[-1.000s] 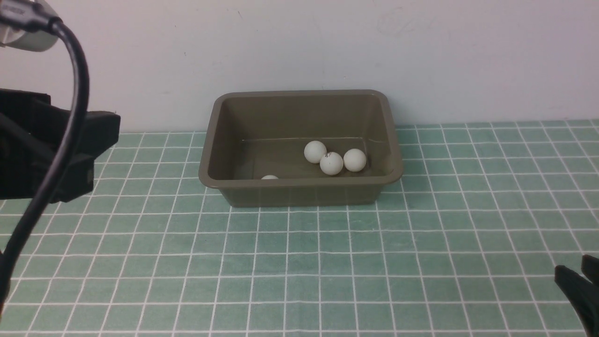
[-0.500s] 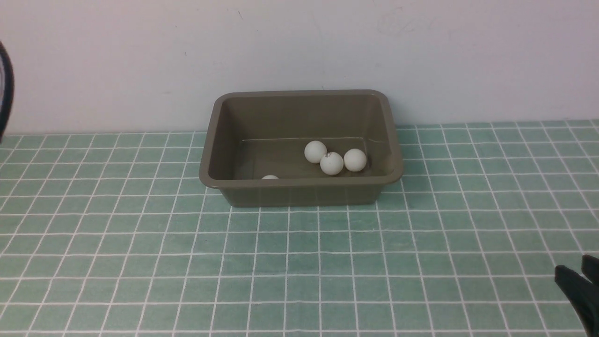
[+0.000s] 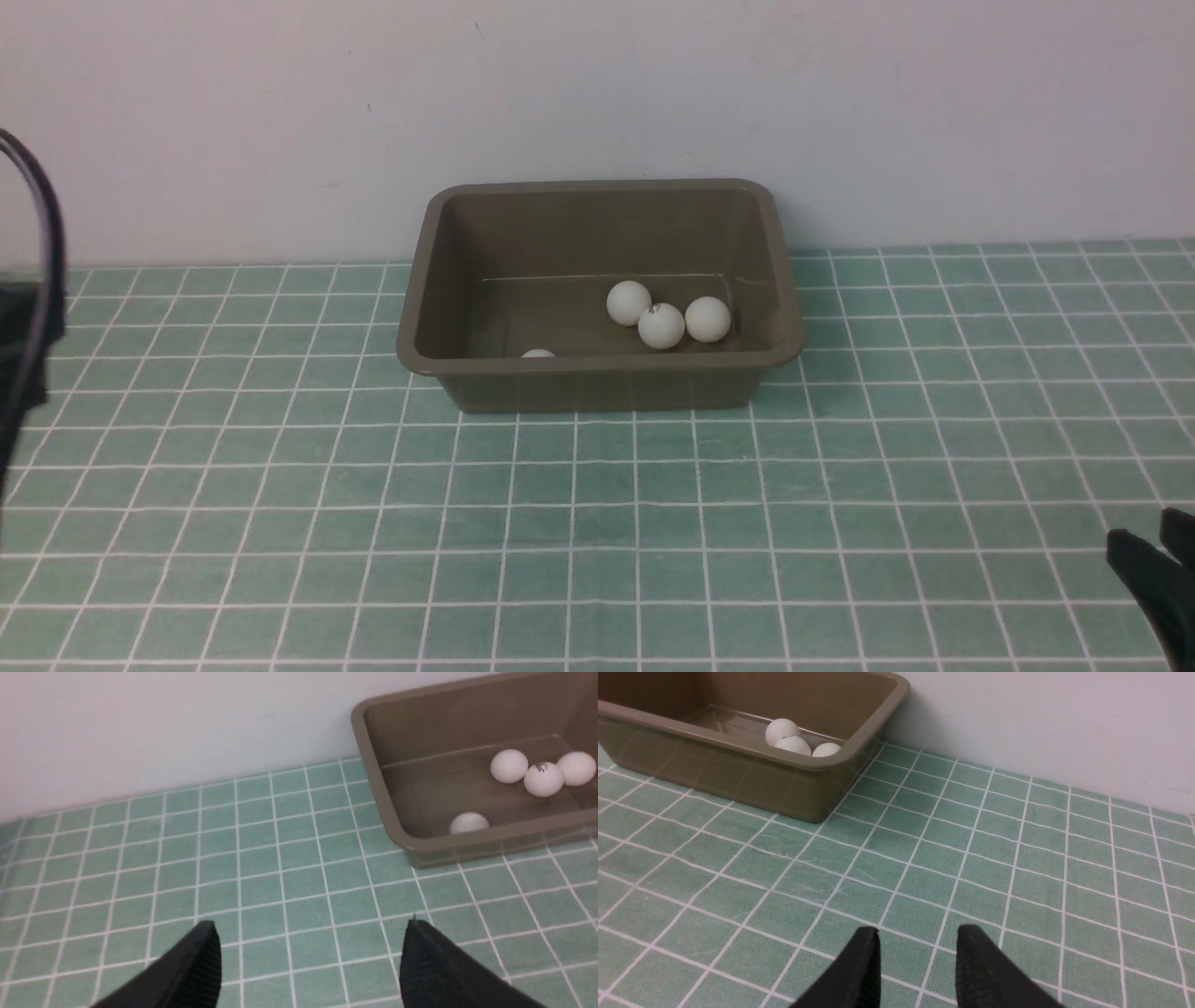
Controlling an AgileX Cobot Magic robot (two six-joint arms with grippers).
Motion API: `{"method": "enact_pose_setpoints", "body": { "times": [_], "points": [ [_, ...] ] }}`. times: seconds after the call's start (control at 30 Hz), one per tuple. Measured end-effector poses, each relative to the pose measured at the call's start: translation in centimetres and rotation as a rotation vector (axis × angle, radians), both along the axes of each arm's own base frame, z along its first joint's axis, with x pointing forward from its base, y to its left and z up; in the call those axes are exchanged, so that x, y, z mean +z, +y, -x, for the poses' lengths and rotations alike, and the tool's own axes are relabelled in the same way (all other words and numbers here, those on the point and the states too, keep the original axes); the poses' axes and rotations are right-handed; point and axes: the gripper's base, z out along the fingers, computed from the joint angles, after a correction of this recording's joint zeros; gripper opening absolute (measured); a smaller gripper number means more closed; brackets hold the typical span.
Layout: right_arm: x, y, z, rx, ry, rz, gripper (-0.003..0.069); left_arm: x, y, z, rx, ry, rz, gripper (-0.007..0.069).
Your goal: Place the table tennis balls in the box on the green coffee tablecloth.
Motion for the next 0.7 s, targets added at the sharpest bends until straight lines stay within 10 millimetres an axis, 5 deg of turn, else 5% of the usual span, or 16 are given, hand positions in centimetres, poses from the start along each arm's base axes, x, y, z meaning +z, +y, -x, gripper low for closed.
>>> {"method": "enact_pose_setpoints", "body": {
  "times": [0.13,0.3,0.7],
  "points": [
    [0.0,0.0,0.0,0.000,0.000,0.000,0.0221,-5.2,-0.3,-0.1,-0.024,0.055,0.025,0.0461],
    [0.0,0.0,0.0,0.000,0.000,0.000,0.0221,-11.1,0.0,3.2,-0.021,0.083,0.043,0.0461],
    [0.0,0.0,0.0,0.000,0.000,0.000,0.0221,-15.8,0.5,6.7,-0.030,-0.062,0.037,0.0461]
  ]
}}
